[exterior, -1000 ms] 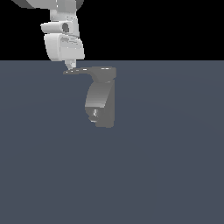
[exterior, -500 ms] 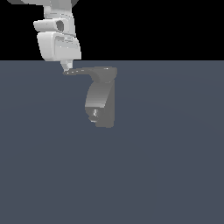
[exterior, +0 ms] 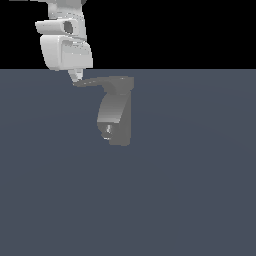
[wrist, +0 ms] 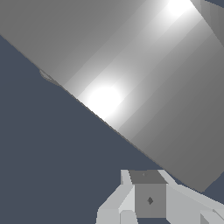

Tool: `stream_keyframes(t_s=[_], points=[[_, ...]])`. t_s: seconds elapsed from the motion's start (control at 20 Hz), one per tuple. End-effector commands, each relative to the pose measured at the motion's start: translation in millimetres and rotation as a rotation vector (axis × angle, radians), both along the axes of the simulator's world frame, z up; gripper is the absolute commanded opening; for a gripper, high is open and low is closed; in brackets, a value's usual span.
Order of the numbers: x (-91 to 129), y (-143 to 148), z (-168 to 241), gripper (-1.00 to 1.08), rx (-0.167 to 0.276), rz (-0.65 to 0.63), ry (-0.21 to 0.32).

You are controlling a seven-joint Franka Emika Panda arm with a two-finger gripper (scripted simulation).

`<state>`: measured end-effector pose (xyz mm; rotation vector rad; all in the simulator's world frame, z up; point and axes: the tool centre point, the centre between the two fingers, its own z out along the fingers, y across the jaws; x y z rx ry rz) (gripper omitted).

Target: Turn on the faucet by rotating a designated handle.

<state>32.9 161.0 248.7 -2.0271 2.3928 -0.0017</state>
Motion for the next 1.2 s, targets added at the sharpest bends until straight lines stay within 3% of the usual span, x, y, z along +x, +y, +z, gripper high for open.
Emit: stream_keyframes(t_s=[0.0, 1.15], points=[[-6, -8, 0, -1.0, -0.003, -0.008, 0.003], [-66, -38, 0, -1.0, -0.003, -0.023, 0.004]])
